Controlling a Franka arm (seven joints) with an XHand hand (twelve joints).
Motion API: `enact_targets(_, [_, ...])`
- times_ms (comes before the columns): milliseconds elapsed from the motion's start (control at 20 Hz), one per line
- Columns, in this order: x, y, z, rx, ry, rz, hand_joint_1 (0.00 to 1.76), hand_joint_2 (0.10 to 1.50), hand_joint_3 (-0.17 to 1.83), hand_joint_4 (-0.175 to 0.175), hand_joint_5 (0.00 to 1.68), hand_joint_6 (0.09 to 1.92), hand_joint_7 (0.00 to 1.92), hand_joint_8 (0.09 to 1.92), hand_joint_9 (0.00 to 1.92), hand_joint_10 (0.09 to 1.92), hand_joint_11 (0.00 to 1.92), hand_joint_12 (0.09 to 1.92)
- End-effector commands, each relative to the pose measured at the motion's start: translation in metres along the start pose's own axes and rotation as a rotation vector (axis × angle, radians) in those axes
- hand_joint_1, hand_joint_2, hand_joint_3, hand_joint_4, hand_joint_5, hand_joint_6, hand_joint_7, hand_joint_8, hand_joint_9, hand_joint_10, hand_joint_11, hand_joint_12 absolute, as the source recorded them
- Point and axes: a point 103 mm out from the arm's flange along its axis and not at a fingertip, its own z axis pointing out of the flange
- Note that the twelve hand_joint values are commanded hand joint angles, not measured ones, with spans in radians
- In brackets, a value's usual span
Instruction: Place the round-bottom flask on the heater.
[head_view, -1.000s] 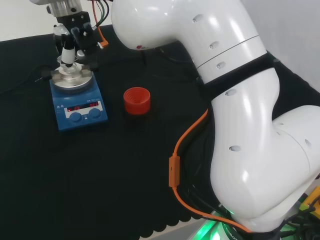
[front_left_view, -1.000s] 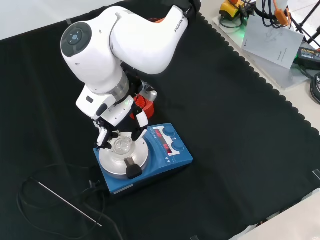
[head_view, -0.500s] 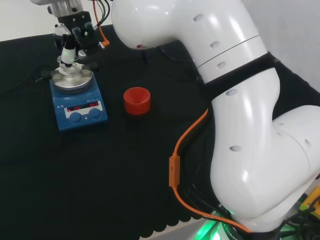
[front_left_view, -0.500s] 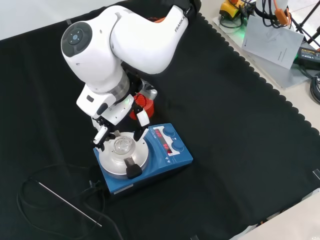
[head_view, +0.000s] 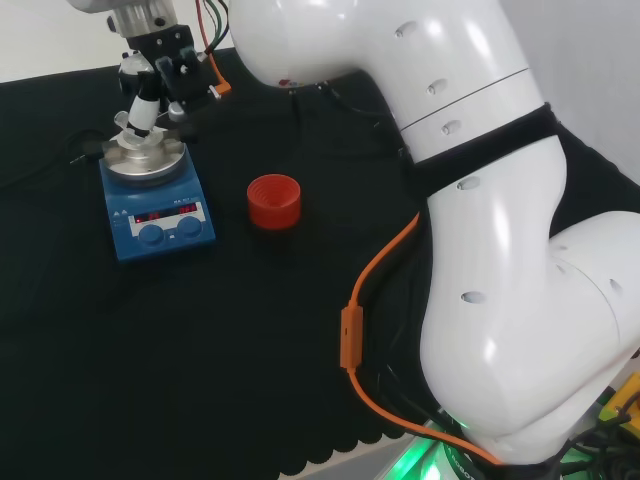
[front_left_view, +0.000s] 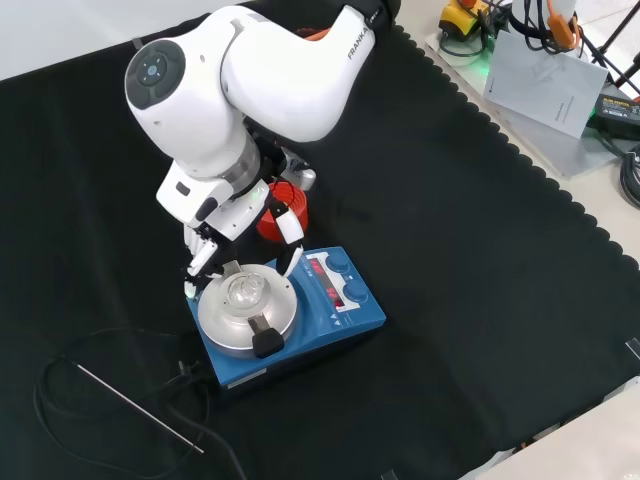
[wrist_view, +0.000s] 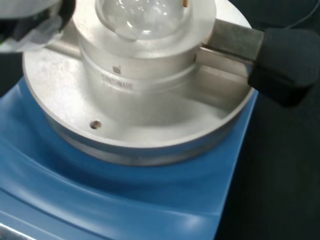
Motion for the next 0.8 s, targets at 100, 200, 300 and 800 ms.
enact_targets(100, [-0.016,-0.018,-0.002,0.001,-0.002,0.026,0.77,0.35,0.83,-0.09,0.18,0.5,0.68,0.95,0.82,0.87,0.88,1.33])
enact_targets(200, [-0.021,-0.023,-0.004,0.0,-0.003,0.035,0.77,0.35,0.83,-0.088,0.19,0.47,0.67,0.95,0.8,0.87,0.85,1.34])
enact_targets(300, [-0.025,-0.028,-0.006,-0.004,-0.005,0.044,0.76,0.35,0.83,-0.086,0.2,0.45,0.65,0.94,0.78,0.88,0.82,1.34])
enact_targets(800, [-0.038,-0.056,-0.026,-0.043,0.001,0.072,0.76,0.36,0.82,-0.083,0.2,0.41,0.62,0.93,0.74,0.88,0.75,1.36])
